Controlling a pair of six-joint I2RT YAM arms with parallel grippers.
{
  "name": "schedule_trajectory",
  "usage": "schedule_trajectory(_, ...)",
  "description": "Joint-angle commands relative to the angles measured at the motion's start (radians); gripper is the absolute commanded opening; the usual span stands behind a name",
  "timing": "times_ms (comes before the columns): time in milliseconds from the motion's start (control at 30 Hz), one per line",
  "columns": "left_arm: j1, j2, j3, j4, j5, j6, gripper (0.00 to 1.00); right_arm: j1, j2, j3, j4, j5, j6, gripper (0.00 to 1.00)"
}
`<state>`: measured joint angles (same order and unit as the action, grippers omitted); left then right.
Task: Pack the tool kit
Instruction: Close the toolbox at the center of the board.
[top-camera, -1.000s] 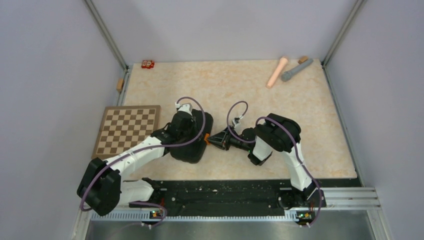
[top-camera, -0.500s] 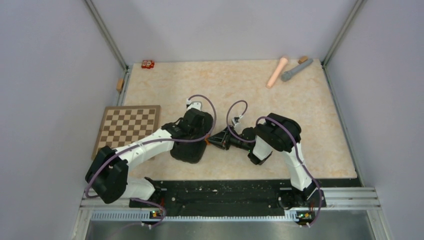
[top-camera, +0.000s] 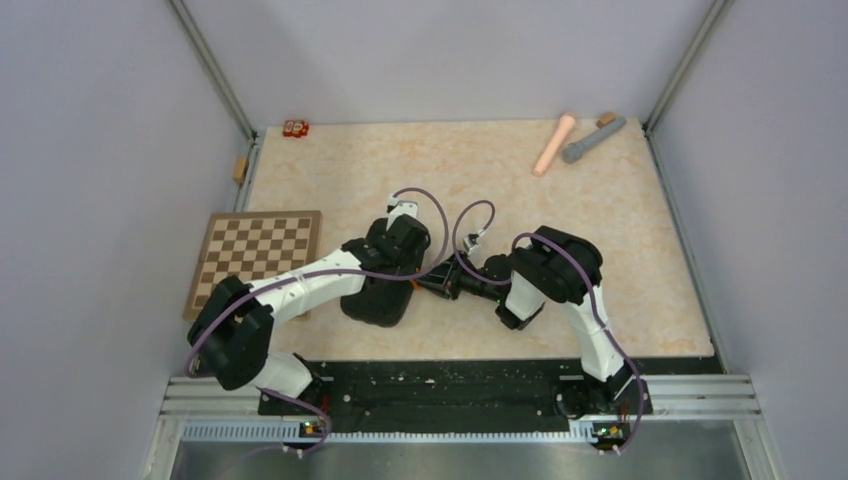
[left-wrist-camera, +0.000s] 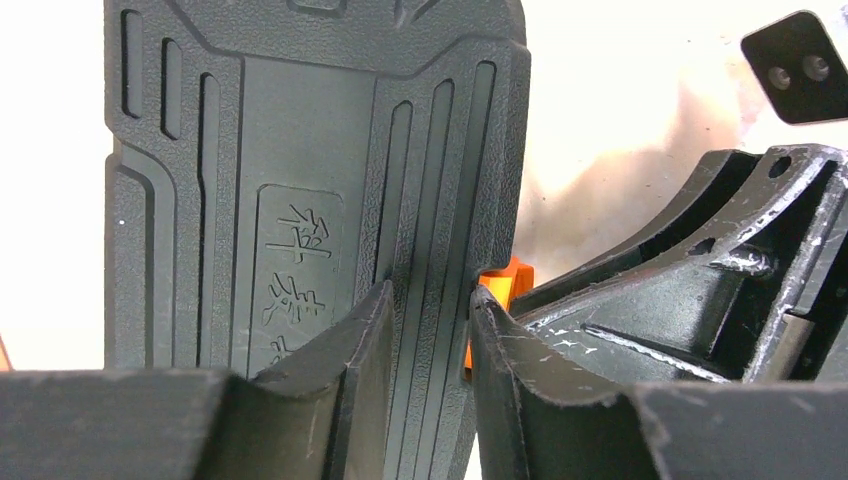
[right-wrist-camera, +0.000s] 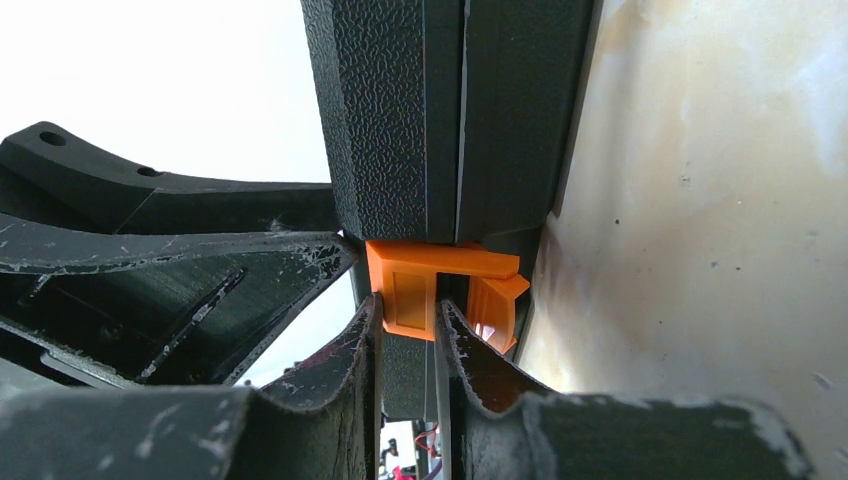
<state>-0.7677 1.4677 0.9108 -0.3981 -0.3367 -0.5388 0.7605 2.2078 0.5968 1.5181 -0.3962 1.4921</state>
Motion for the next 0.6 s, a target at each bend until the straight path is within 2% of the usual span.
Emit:
schedule_trajectory(0,-0.067,0.138,-0.026,-0.053,0.181,-0.055,0.32,0.01,-0.005,0.013,-0.145,-0.002,-0.062,0.14)
schedule_trajectory(233,-0.117,0.186,-0.023,-0.055,0.177,-0.076,0.34,0.009,-0.033,0.009,-0.154,0.0,-0.069,0.19)
schedule_trajectory(567,-0.122,0.2,-0.033,-0.039,0.176,-0.095,0.35,0.007,-0.101,-0.04,-0.167,0.037,-0.095,0.28)
